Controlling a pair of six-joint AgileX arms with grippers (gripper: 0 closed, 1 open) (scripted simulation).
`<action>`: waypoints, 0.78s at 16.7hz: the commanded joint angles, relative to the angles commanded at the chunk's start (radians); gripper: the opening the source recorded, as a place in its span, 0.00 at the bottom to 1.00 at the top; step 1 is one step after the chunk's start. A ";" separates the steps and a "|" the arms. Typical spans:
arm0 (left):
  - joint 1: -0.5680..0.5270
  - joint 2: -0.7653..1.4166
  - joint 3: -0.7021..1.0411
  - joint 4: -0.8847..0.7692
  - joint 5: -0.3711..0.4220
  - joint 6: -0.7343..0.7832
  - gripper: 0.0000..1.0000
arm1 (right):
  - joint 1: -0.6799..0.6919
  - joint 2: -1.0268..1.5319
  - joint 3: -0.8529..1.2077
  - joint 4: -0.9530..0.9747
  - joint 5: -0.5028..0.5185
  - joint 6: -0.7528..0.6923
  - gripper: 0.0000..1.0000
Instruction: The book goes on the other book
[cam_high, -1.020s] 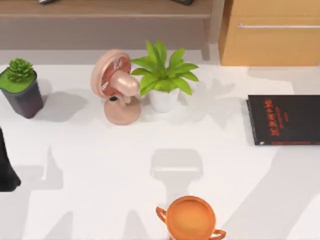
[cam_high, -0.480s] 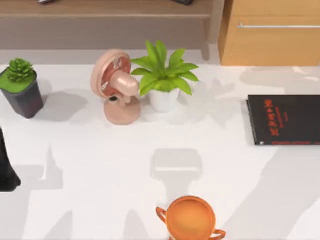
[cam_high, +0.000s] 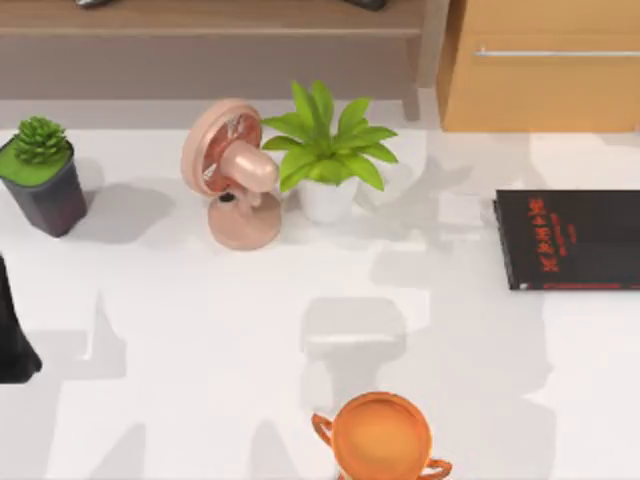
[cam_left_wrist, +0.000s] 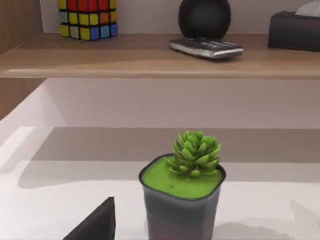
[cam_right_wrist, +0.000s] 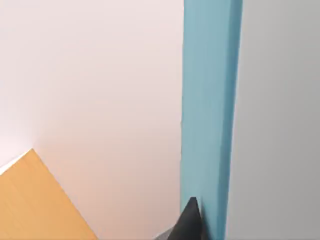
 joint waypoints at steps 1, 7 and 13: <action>0.000 0.000 0.000 0.000 0.000 0.000 1.00 | 0.027 -0.056 -0.059 0.011 0.044 0.094 0.00; 0.000 0.000 0.000 0.000 0.000 0.000 1.00 | 0.268 -0.246 -0.418 0.026 0.239 0.655 0.00; 0.000 0.000 0.000 0.000 0.000 0.000 1.00 | 0.536 -0.147 -0.695 -0.037 0.300 1.034 0.00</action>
